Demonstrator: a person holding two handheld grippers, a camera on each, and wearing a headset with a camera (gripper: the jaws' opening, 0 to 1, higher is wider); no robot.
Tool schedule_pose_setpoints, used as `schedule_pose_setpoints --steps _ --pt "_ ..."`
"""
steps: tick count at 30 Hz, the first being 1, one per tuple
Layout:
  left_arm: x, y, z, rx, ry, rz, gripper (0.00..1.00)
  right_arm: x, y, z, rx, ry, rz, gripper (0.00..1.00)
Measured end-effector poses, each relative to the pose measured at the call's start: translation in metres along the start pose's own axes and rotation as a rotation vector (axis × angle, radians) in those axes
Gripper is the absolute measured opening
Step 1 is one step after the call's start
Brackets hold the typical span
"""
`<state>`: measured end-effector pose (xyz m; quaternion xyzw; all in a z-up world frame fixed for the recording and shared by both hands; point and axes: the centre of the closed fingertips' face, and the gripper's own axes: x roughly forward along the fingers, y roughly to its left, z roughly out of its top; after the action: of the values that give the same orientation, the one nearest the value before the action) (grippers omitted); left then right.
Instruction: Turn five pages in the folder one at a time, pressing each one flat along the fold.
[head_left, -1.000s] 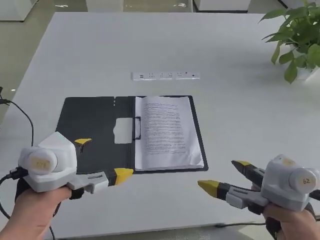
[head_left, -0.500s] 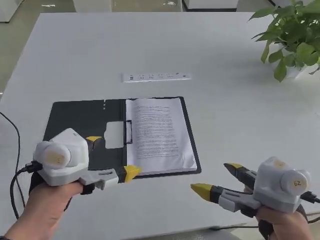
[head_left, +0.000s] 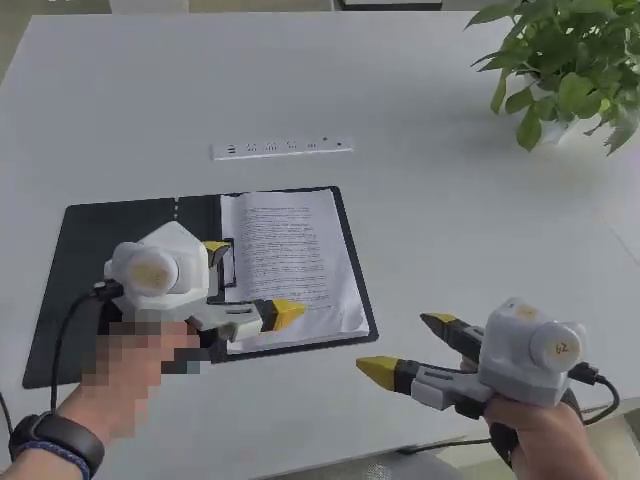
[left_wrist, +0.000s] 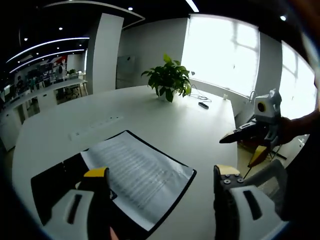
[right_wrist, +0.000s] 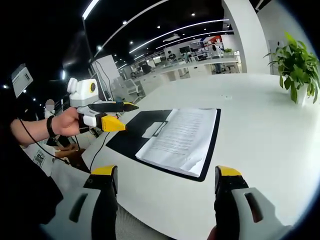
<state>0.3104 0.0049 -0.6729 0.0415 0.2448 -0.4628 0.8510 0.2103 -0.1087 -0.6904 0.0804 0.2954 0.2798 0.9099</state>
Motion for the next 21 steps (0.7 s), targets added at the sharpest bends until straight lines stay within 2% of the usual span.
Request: schedule_pose_setpoints --steps 3,5,10,15,21 --pt "0.016 -0.004 0.001 0.000 0.008 -0.016 0.85 -0.001 -0.003 -0.002 -0.008 0.010 -0.003 0.79" --pt "0.027 -0.008 0.002 0.000 0.007 -0.029 0.85 -0.003 -0.005 -0.002 0.009 -0.002 -0.006 0.79" --pt "0.050 -0.016 0.000 -0.003 0.024 -0.039 0.85 -0.005 -0.006 -0.006 0.018 0.001 -0.009 0.78" --pt "0.070 -0.021 -0.010 0.000 0.058 -0.039 0.84 -0.007 -0.007 -0.010 0.036 0.002 -0.014 0.78" --pt "0.096 -0.026 -0.029 0.013 0.109 -0.055 0.84 -0.009 -0.011 -0.010 0.056 -0.005 -0.020 0.77"
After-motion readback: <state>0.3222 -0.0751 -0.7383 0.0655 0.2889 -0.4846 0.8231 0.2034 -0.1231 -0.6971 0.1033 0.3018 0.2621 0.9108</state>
